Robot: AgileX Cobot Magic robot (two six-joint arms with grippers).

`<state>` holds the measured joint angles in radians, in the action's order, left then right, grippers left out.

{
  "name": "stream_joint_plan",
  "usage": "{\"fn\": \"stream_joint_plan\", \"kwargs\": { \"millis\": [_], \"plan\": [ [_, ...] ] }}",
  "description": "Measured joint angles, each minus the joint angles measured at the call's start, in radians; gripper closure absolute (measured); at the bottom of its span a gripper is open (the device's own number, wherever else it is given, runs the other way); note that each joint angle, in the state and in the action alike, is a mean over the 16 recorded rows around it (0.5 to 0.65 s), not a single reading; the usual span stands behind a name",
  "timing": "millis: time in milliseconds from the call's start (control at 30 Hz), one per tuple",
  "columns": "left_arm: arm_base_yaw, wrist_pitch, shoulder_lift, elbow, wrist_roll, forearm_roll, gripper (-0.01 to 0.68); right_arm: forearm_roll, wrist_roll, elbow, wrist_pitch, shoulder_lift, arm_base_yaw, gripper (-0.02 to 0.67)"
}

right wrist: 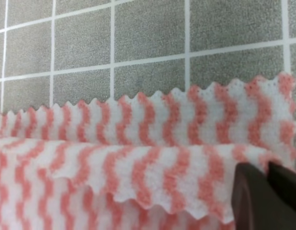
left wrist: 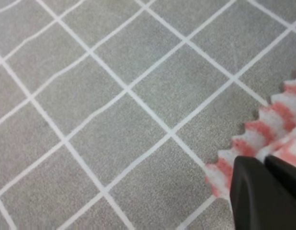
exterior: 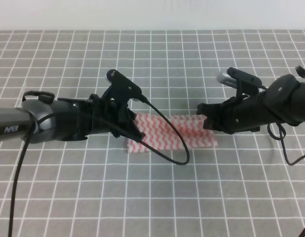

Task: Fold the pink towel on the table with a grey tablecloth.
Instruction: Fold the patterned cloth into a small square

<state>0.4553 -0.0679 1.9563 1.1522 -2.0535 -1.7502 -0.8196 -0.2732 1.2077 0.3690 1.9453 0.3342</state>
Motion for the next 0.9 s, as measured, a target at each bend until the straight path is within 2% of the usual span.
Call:
{"fn": "stream_joint_plan", "kwargs": {
  "millis": [133, 600, 733, 900],
  "plan": [
    [0.0, 0.004, -0.001, 0.0, 0.009, 0.0, 0.65, 0.0, 0.0, 0.0, 0.001, 0.0, 0.0, 0.663],
    [0.0, 0.031, -0.056, 0.0, 0.056, 0.0, 0.413, 0.0, 0.0, 0.0, 0.007, 0.0, 0.0, 0.663],
    [0.0, 0.028, -0.087, -0.002, 0.091, 0.002, 0.402, 0.0, 0.0, 0.0, 0.011, -0.001, 0.0, 0.663],
    [0.0, -0.012, -0.111, -0.016, 0.139, 0.002, 0.455, 0.0, 0.0, 0.0, 0.016, 0.001, 0.0, 0.663]
  ]
}}
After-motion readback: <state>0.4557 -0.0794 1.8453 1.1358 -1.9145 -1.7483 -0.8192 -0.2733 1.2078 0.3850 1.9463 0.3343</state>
